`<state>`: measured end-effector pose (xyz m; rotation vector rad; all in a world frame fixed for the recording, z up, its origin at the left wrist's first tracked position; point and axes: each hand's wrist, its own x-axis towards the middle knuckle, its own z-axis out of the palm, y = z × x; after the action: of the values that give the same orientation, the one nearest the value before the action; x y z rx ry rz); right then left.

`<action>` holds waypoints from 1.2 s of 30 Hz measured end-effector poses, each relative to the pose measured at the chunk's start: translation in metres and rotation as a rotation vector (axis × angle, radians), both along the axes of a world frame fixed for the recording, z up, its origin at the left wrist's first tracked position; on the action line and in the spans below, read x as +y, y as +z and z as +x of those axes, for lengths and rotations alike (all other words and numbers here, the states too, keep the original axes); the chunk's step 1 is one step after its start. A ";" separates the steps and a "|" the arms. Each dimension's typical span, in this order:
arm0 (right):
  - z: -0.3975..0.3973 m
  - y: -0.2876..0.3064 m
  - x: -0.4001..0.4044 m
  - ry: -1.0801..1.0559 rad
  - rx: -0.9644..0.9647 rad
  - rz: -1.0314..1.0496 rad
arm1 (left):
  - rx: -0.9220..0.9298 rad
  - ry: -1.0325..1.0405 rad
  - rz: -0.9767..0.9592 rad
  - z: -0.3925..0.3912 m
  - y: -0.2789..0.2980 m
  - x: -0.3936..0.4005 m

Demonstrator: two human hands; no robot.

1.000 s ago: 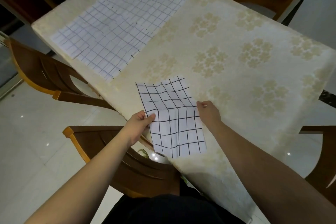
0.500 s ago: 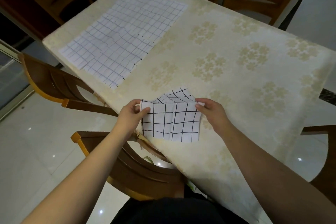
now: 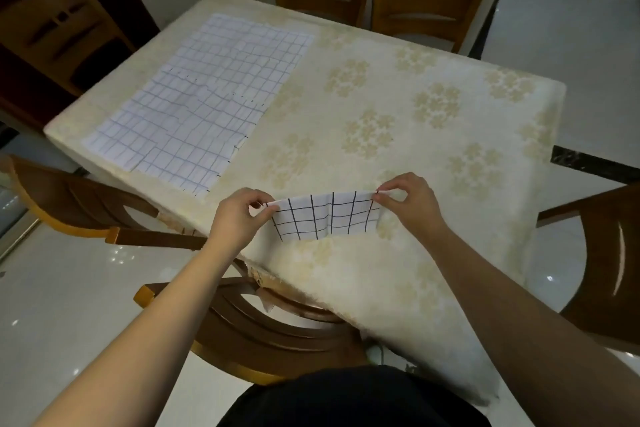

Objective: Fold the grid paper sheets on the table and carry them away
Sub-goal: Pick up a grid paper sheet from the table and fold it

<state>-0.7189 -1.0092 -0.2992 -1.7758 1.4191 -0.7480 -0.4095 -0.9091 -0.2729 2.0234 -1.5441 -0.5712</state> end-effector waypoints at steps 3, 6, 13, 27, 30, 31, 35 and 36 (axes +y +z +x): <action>-0.005 0.011 0.016 -0.062 -0.136 0.140 | 0.136 -0.119 0.022 0.010 0.002 -0.004; -0.003 0.016 0.036 -0.102 -0.289 0.299 | 0.321 -0.146 0.117 0.020 0.003 -0.005; 0.024 0.006 0.077 -0.353 -0.377 0.272 | 0.802 -0.019 0.204 0.029 -0.007 -0.009; 0.068 -0.049 0.116 -0.312 -0.156 0.615 | 0.978 0.434 0.580 0.034 -0.090 -0.026; 0.072 -0.056 0.120 -0.306 -0.158 0.662 | 0.935 0.402 0.609 0.039 -0.096 -0.016; 0.073 -0.058 0.120 -0.315 -0.155 0.676 | 0.898 0.373 0.631 0.043 -0.098 -0.011; 0.071 -0.061 0.117 -0.312 -0.145 0.720 | 0.782 0.319 0.646 0.056 -0.105 0.002; 0.070 -0.062 0.116 -0.309 -0.143 0.725 | 0.770 0.323 0.616 0.057 -0.104 0.002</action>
<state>-0.6493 -0.8936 -0.3616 -0.9459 1.6146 -0.4122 -0.3522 -0.9076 -0.3772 2.0072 -0.6020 -1.5958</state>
